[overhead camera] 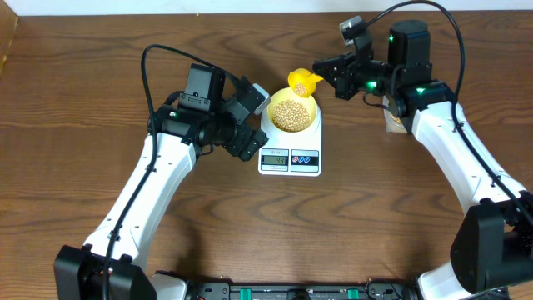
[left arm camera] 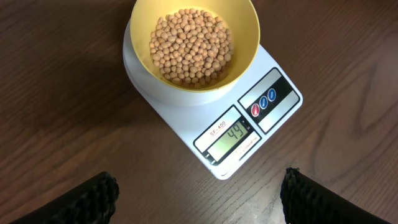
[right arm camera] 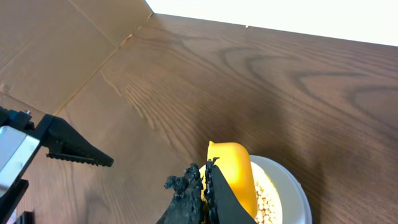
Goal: Scoop item into bowl and weigh 50g on scale
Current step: 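Tilt the scoop with the right gripper to pour soybeans into bowl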
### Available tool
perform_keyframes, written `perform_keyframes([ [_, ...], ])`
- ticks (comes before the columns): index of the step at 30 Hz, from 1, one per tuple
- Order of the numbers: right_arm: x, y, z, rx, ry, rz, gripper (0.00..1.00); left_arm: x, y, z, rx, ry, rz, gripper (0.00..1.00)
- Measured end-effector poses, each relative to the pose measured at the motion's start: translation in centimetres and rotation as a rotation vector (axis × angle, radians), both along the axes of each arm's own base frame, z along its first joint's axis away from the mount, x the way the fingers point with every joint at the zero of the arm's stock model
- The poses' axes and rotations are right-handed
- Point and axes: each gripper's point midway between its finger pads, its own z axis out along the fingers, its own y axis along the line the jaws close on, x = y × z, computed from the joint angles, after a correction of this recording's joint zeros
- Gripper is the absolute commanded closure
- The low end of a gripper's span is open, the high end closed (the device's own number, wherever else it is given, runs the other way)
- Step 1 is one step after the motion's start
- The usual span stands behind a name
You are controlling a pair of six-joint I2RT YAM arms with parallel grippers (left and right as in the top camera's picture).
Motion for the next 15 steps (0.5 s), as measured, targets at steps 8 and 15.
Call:
perform_keyframes([
  [8, 0.29, -0.19, -0.05, -0.01, -0.008, -0.016, 0.99, -0.01, -0.01, 0.0, 0.0, 0.0, 0.0, 0.14],
  [15, 0.34, -0.23, -0.07, -0.013, -0.009, -0.02, 0.99, -0.01, -0.01, 0.0, 0.0, 0.0, 0.0, 0.14],
])
